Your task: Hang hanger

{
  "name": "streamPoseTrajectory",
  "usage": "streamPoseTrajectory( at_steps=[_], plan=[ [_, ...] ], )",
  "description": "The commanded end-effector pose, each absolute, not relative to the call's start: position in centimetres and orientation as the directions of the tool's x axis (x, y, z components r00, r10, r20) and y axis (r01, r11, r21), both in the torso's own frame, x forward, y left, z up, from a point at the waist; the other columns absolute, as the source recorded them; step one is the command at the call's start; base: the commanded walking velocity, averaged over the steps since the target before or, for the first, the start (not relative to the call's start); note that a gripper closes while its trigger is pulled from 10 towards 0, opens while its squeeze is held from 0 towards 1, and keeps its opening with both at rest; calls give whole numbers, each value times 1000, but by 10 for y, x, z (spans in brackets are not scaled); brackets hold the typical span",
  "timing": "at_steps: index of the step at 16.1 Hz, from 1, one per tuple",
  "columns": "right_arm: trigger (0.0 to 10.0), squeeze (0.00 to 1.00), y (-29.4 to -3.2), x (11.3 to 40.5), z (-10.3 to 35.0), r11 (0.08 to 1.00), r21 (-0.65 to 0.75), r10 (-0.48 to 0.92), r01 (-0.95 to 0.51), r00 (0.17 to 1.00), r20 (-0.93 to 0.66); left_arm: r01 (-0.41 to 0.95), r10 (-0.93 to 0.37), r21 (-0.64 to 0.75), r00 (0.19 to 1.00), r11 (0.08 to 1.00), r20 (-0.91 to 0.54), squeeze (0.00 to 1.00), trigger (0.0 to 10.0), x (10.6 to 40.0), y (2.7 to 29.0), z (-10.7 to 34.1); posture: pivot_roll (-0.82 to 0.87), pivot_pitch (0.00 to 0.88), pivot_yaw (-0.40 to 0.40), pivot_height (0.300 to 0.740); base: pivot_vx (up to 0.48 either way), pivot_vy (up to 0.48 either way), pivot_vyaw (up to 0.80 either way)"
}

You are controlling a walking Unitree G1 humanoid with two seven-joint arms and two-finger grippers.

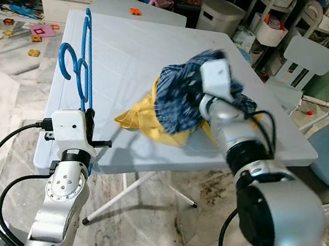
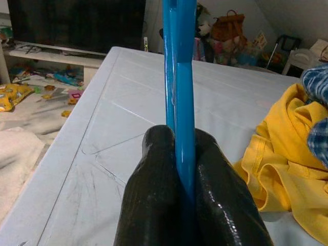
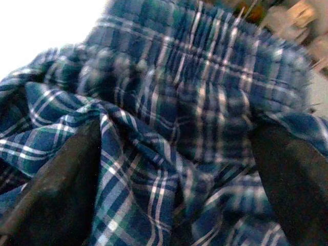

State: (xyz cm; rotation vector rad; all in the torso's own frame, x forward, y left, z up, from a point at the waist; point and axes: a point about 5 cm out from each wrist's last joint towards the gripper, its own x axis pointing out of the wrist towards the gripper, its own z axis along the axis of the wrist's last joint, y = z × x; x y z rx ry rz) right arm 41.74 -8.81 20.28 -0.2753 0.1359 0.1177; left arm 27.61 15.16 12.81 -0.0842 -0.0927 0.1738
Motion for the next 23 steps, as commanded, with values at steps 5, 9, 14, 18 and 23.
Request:
streamPoseTrajectory(
  at_steps=[5,9,14,18,23],
  plan=[
    [10000,0,-114,424,231,926,-377,8,-5,1000,5,-183,188,-90,981,979,41,0,10000,280,149,121,1,0,-139,740,0,0,0],
    [10000,0,-158,423,225,916,-397,-61,56,998,-2,-172,177,-86,983,981,44,0,10000,283,149,120,-12,0,-119,740,0,0,0],
    [10000,0,-225,413,219,871,-436,-253,227,967,-2,-149,153,-86,987,985,48,0,10000,290,147,121,-42,0,-87,740,0,0,0],
    [10000,0,-228,410,207,976,-206,-95,69,989,-117,-124,129,-87,990,988,51,0,10000,297,145,122,-65,0,-65,740,0,0,0],
    [10000,0,-186,410,192,942,206,299,-267,944,-143,-95,100,-96,994,991,54,0,10000,302,140,122,-69,0,-53,740,0,0,0]
  ],
)
